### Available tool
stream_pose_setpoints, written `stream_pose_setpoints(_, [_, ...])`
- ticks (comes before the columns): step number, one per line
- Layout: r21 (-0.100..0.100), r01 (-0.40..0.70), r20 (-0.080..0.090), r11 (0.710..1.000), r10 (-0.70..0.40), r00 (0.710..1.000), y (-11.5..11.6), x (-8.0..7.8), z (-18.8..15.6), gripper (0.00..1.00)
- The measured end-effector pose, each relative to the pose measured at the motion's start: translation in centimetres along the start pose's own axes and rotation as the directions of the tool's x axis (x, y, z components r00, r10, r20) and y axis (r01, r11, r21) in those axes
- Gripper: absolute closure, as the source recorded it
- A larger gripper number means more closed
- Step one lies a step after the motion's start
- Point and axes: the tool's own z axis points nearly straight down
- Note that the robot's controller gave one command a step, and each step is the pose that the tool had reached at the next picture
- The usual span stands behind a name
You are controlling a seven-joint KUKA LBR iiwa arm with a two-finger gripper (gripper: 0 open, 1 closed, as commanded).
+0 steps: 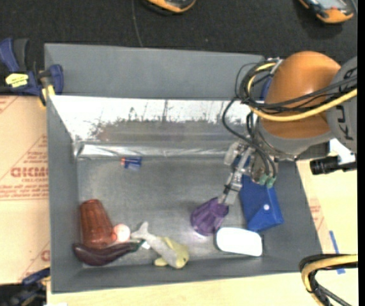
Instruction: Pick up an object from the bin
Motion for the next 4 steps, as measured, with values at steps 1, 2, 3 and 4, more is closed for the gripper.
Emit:
stream_pose_setpoints(1, [-0.004,0.0,0.018,1.0,0.0,1.0,-1.7,-2.0,-4.9,0.0])
stream_pose_setpoints(2, [-0.002,0.062,0.013,0.998,-0.062,0.998,-2.3,0.2,1.7,0.0])
stream_pose_setpoints(3, [-0.007,-0.075,0.026,0.997,0.075,0.997,-3.4,-1.4,4.7,0.0])
stream_pose_setpoints(4, [-0.001,0.13,0.019,0.991,-0.13,0.991,-1.3,0.9,9.1,0.0])
